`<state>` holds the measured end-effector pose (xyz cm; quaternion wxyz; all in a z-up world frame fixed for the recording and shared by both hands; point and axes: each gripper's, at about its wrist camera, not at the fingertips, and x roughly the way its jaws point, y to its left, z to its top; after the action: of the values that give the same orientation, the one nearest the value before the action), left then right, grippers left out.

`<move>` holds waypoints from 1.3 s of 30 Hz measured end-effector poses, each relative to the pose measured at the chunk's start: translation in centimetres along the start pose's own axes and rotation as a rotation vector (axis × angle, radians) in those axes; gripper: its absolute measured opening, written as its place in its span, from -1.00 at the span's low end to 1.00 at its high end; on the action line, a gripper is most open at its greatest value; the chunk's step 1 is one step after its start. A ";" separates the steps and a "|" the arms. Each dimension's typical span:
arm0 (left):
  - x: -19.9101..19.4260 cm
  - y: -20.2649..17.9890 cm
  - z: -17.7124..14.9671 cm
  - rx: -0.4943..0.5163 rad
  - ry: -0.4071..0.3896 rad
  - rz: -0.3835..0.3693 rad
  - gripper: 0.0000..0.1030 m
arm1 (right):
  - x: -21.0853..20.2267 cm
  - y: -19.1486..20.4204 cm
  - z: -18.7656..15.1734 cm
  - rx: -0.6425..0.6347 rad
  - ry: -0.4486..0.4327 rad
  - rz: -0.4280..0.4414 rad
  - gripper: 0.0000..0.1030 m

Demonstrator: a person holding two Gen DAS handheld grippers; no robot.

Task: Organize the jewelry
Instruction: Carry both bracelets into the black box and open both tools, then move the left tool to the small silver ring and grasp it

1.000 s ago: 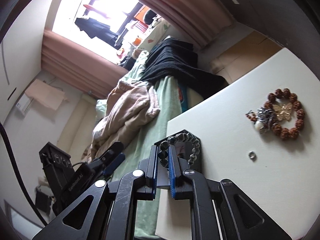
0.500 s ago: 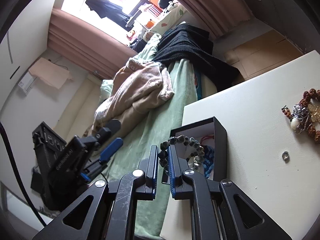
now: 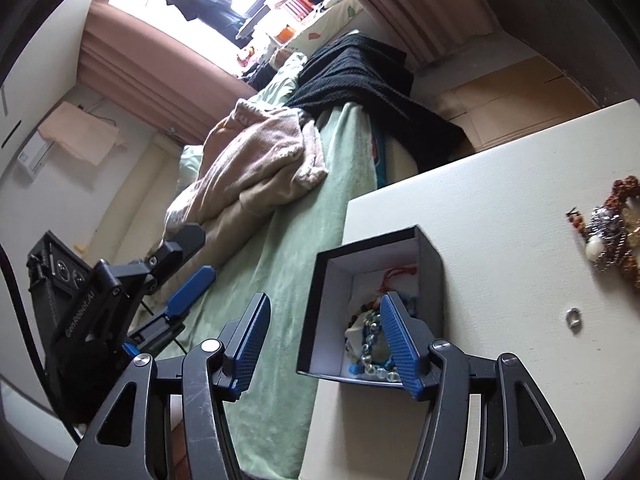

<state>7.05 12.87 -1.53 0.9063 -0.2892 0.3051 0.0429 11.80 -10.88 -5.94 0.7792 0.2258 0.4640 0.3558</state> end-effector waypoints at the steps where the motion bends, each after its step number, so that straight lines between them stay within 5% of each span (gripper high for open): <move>1: 0.1 -0.2 -0.1 0.005 0.004 0.000 0.36 | -0.5 -0.2 0.1 0.004 -0.006 -0.005 0.15; 7: 0.6 -2.2 -1.2 0.065 0.019 0.000 0.36 | -3.7 -1.7 0.3 0.025 -0.048 -0.050 0.22; 11: 1.2 -3.9 -2.2 0.114 0.044 -0.009 0.36 | -6.2 -3.2 0.5 0.053 -0.089 -0.109 0.50; 39: 8.9 -15.6 -12.1 0.504 0.272 0.018 0.28 | -16.2 -14.7 0.6 0.287 -0.105 -0.462 0.50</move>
<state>11.85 -7.62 -6.68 0.9000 -0.0552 0.4274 -0.0656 12.21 -32.76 -6.56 0.8228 0.2401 0.5077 0.0869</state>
